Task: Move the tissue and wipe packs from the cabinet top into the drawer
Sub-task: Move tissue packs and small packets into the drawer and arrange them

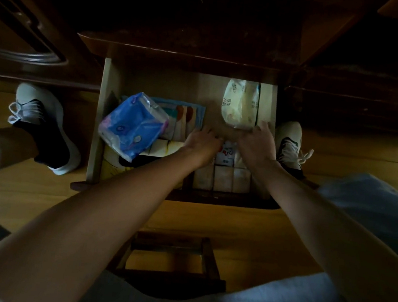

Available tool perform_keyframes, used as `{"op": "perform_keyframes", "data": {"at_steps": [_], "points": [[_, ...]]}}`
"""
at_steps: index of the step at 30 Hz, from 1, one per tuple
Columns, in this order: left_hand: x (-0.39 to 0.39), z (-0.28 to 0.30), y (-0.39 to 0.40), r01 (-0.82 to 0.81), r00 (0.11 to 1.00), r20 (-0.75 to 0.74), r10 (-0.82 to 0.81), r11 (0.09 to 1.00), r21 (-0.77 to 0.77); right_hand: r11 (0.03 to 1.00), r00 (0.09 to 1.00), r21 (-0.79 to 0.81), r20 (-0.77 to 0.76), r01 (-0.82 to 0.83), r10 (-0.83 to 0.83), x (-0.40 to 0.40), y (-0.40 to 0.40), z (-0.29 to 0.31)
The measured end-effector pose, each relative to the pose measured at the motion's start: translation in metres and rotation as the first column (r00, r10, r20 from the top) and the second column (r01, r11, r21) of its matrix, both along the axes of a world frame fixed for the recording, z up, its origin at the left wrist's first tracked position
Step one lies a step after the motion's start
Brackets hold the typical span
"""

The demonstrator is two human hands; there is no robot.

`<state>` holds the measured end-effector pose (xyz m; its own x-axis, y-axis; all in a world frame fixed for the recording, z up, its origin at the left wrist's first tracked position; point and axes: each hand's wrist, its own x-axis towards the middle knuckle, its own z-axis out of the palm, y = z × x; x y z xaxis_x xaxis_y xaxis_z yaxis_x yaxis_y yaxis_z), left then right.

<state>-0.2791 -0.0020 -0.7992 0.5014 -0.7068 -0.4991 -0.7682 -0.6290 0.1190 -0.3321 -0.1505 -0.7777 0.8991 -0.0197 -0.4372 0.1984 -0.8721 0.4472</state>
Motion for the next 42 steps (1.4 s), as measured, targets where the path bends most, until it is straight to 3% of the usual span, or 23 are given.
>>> {"op": "perform_keyframes", "data": {"at_steps": [3, 6, 10, 12, 14, 15, 18, 21, 25, 29, 32, 37, 40, 42], "points": [[0.001, 0.001, 0.002, -0.02, 0.998, -0.052, 0.019, 1.0, -0.009, 1.0, 0.995, -0.027, -0.099, 0.009, -0.012, 0.001, 0.005, -0.003], [-0.001, 0.01, 0.008, -0.03, 0.998, -0.058, 0.026, 0.997, -0.07, 0.998, 0.995, -0.007, -0.068, 0.07, -0.07, 0.002, 0.009, -0.001], [0.002, 0.044, 0.025, -0.155, 0.963, 0.139, 0.233, 0.894, -0.42, 0.926, 0.932, 0.3, 0.206, 0.23, -0.298, 0.021, 0.011, 0.011], [0.012, 0.063, 0.046, -0.21, 0.902, 0.224, 0.368, 0.829, -0.518, 0.819, 0.862, 0.435, 0.161, 0.376, -0.481, 0.041, 0.013, 0.008], [0.027, 0.079, 0.075, -0.293, 0.829, 0.323, 0.457, 0.847, -0.444, 0.724, 0.808, 0.421, -0.036, 0.546, -0.588, 0.059, 0.02, 0.002], [0.033, 0.083, 0.09, -0.36, 0.799, 0.35, 0.489, 0.856, -0.372, 0.694, 0.785, 0.435, -0.052, 0.574, -0.617, 0.063, 0.024, -0.003], [0.043, 0.083, 0.127, -0.541, 0.754, 0.339, 0.563, 0.824, -0.167, 0.666, 0.738, 0.538, 0.115, 0.516, -0.665, 0.066, 0.025, -0.005], [0.038, 0.066, 0.148, -0.596, 0.762, 0.243, 0.6, 0.797, -0.097, 0.593, 0.702, 0.698, 0.182, 0.401, -0.689, 0.066, 0.019, 0.01], [0.035, 0.05, 0.155, -0.664, 0.706, 0.165, 0.688, 0.725, -0.18, 0.58, 0.773, 0.757, 0.164, 0.3, -0.613, 0.054, 0.01, 0.033], [0.049, 0.053, 0.165, -0.761, 0.59, -0.03, 0.807, 0.543, -0.354, 0.59, 0.755, 0.8, 0.32, 0.109, -0.573, 0.039, 0.015, 0.056], [0.054, 0.065, 0.17, -0.781, 0.526, -0.151, 0.837, 0.406, -0.475, 0.626, 0.812, 0.778, 0.396, -0.05, -0.428, 0.017, 0.016, 0.072], [0.039, 0.083, 0.143, -0.845, 0.434, -0.42, 0.797, 0.199, -0.496, 0.728, 0.903, 0.639, 0.121, 0.247, -0.412, -0.045, 0.014, 0.072], [0.019, 0.087, 0.114, -0.858, 0.44, -0.523, 0.73, 0.171, -0.484, 0.725, 0.888, 0.604, 0.059, 0.331, -0.455, -0.072, 0.025, 0.069], [0.005, 0.085, 0.096, -0.85, 0.477, -0.533, 0.699, 0.211, -0.483, 0.775, 0.906, 0.533, 0.035, 0.339, -0.421, -0.081, 0.036, 0.066]]}}
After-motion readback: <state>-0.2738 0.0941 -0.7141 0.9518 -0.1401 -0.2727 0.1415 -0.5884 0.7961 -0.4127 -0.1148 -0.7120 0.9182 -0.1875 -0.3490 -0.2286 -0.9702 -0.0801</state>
